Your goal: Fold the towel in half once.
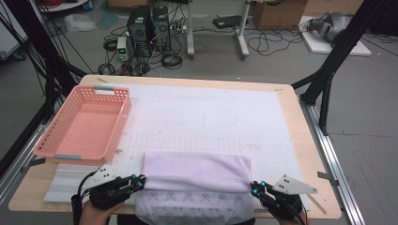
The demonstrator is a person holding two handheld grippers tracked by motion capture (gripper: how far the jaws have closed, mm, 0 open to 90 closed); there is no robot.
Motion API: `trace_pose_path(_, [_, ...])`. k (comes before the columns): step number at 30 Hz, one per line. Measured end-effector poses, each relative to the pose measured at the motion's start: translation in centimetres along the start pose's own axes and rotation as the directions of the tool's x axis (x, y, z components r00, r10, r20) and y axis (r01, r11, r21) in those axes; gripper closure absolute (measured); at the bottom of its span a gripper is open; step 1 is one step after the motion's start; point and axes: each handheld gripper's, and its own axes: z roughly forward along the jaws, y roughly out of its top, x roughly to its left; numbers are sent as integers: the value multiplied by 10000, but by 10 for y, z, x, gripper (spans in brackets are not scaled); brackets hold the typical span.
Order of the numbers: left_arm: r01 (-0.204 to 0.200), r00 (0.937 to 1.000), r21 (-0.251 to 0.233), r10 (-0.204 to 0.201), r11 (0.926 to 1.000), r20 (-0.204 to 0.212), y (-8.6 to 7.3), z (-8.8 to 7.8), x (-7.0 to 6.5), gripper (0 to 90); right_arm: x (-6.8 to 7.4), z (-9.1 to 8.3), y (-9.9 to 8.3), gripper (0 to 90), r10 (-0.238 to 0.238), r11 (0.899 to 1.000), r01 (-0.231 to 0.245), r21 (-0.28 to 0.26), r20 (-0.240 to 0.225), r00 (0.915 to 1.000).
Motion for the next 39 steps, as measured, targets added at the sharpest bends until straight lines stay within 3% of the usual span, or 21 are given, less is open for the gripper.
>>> trace_pose_path(2, [-118,9996,160,114,9998,242,-4,-1,1,776,2,-4,-9,831,-97,9996,98,264,-30,9999])
trace_pose_path(3, [-95,9998,170,93,9998,147,-4,-1,4,701,2,-4,-13,805,-113,9991,116,402,-71,9999])
trace_pose_path(5, [393,9989,53,-392,9992,-245,-2,-1,10,479,-1,-6,-19,686,155,9991,-155,394,0,9999])
trace_pose_path(6, [591,9978,-175,-596,9981,-300,-1,-3,14,435,-2,-8,-19,652,263,9993,-264,249,18,9997])
trace_pose_path(9, [763,9954,-614,-796,9952,-539,0,-7,20,416,-8,-16,-14,564,771,9947,-759,-688,137,9969])
trace_pose_path(11, [835,9933,-720,-887,9939,-734,-1,-8,25,414,-12,-17,-9,537,591,9955,-540,-776,658,9961])
trace_pose_path(15, [926,9903,-768,-999,9927,-971,-1,-5,29,414,-17,-12,-4,522,802,9909,-699,-1147,872,9930])
trace_pose_path(19, [938,9883,-729,-1017,9929,-1140,1,3,33,414,-29,19,3,579,784,9969,-792,-2,1462,9861])
trace_pose_path(22, [866,9883,-592,-932,9945,-1206,1,6,33,413,-37,47,11,576,1117,9931,-1159,176,1581,9811])
trace_pose_path(25, [832,9879,-527,-893,9951,-1269,0,6,34,413,-42,76,16,530,570,9915,-793,1032,2034,9774])
trace_pose_path(26, [824,9872,-523,-887,9952,-1325,0,6,35,413,-45,80,15,506,484,9922,-713,1026,2104,9764])
trace_pose_path(27, [842,9868,-575,-912,9948,-1336,1,6,35,412,-50,78,14,512,561,9926,-842,874,2847,9570])
trace_pose_path(29, [794,9866,-592,-869,9951,-1380,2,6,37,411,-58,72,12,523,728,9899,-1112,878,3583,9308])
trace_pose_path(30, [778,9865,-569,-851,9953,-1401,3,7,38,411,-62,70,10,529,1038,9882,-1354,721,3358,9362])
trace_pose_path(31, [802,9864,-557,-873,9952,-1393,3,9,38,410,-63,67,9,553,1156,9860,-1493,737,3420,9326])
trace_pose_path(32, [772,9866,-539,-841,9956,-1396,4,11,39,409,-65,64,8,538,1082,9882,-1383,660,3384,9348])
trace_pose_path(34, [742,9868,-476,-802,9961,-1406,7,16,41,406,-69,59,9,517,1570,9861,-1661,94,2782,9476])
trace_pose_path(36, [709,9871,-399,-759,9967,-1409,11,22,44,403,-72,57,13,496,1716,9851,-1689,-318,2381,9560])
trace_pose_path(37, [696,9873,-397,-746,9968,-1401,12,26,45,401,-73,58,15,487,1838,9828,-1765,-541,1937,9637])
trace_pose_path(39, [675,9873,-289,-710,9973,-1418,16,33,50,397,-71,64,22,477,1507,9882,-1445,-509,1503,9771])
